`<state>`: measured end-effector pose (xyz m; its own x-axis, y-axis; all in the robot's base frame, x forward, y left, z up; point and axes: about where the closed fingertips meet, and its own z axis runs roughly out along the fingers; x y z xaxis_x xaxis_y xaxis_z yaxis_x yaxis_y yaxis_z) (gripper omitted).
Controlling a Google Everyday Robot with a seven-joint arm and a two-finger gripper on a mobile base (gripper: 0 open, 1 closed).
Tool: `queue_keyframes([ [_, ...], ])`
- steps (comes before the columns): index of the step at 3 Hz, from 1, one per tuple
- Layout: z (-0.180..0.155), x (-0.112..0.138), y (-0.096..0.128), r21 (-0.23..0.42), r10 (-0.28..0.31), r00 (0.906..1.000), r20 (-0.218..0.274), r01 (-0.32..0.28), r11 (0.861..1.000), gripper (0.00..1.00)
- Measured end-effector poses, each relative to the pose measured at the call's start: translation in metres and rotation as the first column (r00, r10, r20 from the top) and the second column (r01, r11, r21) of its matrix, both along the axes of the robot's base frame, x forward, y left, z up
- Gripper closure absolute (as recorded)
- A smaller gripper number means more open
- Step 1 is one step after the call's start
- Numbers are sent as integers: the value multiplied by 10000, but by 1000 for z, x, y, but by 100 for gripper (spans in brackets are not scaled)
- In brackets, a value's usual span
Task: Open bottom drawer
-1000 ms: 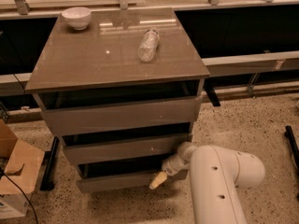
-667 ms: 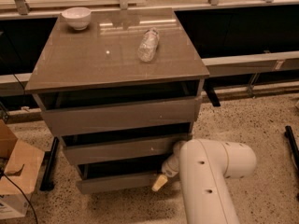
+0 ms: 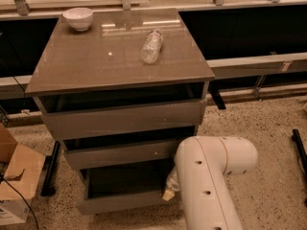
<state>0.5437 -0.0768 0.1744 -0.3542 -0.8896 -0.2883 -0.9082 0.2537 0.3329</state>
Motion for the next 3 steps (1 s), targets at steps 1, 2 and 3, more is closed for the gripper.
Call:
queue_keyframes([
  [1, -2, -31, 2, 296, -211, 9993, -314, 220, 9993, 69],
  [2, -5, -56, 5, 569, -495, 9963, -706, 535, 9969, 45],
  [3, -8, -72, 9, 745, -775, 9921, -983, 850, 9936, 22],
])
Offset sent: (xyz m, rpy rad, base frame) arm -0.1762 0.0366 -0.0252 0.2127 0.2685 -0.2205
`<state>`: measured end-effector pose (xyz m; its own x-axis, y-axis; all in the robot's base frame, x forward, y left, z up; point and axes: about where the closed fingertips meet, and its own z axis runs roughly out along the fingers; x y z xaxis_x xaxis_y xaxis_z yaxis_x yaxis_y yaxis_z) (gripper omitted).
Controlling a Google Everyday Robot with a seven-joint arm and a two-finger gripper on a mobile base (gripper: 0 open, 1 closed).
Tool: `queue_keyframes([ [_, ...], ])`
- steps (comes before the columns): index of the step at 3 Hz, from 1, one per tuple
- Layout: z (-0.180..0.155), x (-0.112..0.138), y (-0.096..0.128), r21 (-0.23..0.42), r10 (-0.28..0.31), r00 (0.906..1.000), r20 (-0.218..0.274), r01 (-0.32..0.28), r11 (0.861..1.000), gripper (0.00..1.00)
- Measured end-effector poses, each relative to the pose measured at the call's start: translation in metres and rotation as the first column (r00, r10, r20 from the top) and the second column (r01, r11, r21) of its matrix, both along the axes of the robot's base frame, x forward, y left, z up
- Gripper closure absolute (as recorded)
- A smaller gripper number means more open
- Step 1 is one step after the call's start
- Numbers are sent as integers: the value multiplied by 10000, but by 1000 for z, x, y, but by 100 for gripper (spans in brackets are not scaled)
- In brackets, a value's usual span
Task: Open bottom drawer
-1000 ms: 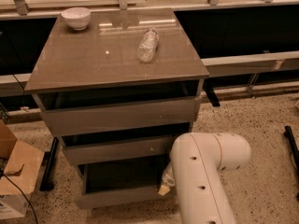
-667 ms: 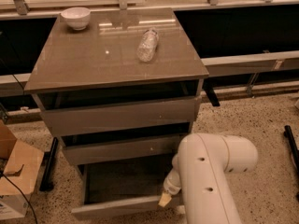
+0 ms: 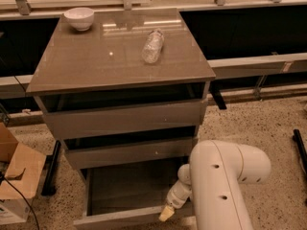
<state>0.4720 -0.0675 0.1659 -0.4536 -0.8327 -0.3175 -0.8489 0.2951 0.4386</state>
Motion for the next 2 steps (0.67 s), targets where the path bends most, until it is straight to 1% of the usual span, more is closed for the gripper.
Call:
queue_keyframes([
  [1, -6, -28, 7, 393, -744, 9958, -536, 766, 9963, 1],
  [2, -2, -26, 8, 393, -744, 9958, -536, 766, 9963, 0],
])
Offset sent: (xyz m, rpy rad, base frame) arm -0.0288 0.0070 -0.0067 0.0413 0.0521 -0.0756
